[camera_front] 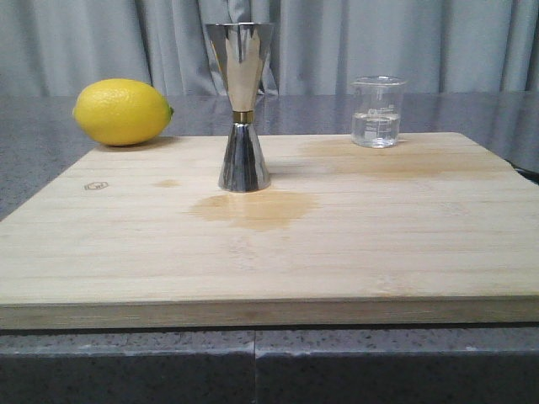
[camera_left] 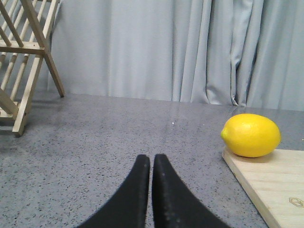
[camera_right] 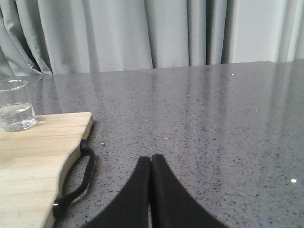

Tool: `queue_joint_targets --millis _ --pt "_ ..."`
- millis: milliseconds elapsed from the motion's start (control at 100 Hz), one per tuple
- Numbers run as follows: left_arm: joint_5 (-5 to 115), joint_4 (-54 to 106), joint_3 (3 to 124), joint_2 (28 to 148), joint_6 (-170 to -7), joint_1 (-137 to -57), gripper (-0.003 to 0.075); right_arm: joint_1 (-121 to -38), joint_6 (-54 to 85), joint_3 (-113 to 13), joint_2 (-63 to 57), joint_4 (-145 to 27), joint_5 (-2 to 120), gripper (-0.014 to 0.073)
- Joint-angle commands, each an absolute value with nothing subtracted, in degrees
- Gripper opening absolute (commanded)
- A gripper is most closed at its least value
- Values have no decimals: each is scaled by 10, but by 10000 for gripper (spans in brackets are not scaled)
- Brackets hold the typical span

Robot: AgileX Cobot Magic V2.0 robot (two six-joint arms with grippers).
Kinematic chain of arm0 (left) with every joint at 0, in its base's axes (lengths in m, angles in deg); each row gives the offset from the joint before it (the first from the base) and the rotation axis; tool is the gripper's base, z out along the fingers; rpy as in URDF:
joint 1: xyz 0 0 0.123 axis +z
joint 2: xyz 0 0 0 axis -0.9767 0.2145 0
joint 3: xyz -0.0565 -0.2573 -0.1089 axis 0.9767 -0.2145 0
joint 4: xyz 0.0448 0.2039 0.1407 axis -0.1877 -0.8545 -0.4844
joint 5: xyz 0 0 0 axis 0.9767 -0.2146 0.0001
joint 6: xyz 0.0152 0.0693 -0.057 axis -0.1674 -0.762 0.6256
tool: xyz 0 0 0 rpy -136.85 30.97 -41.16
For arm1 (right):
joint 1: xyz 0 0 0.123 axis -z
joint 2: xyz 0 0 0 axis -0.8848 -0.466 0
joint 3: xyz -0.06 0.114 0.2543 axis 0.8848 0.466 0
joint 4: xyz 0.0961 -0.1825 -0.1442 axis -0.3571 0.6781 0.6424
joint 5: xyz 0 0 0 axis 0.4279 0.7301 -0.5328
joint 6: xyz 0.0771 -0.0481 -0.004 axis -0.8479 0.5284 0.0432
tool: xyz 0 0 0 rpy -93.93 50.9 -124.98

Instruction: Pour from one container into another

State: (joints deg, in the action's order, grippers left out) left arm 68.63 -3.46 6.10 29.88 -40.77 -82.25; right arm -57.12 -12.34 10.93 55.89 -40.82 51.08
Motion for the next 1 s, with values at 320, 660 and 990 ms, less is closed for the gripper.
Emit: queue_joint_targets --millis 320,660,990 --pt "730 7 45 287 -403 -827 -19 -569 -118 116 569 -457 462 -71" --pt "696 44 110 324 -403 -839 -19 -569 -119 40 538 -505 526 -71" --pt "686 0 270 583 -403 -964 -19 -569 -119 -133 353 -476 607 -71"
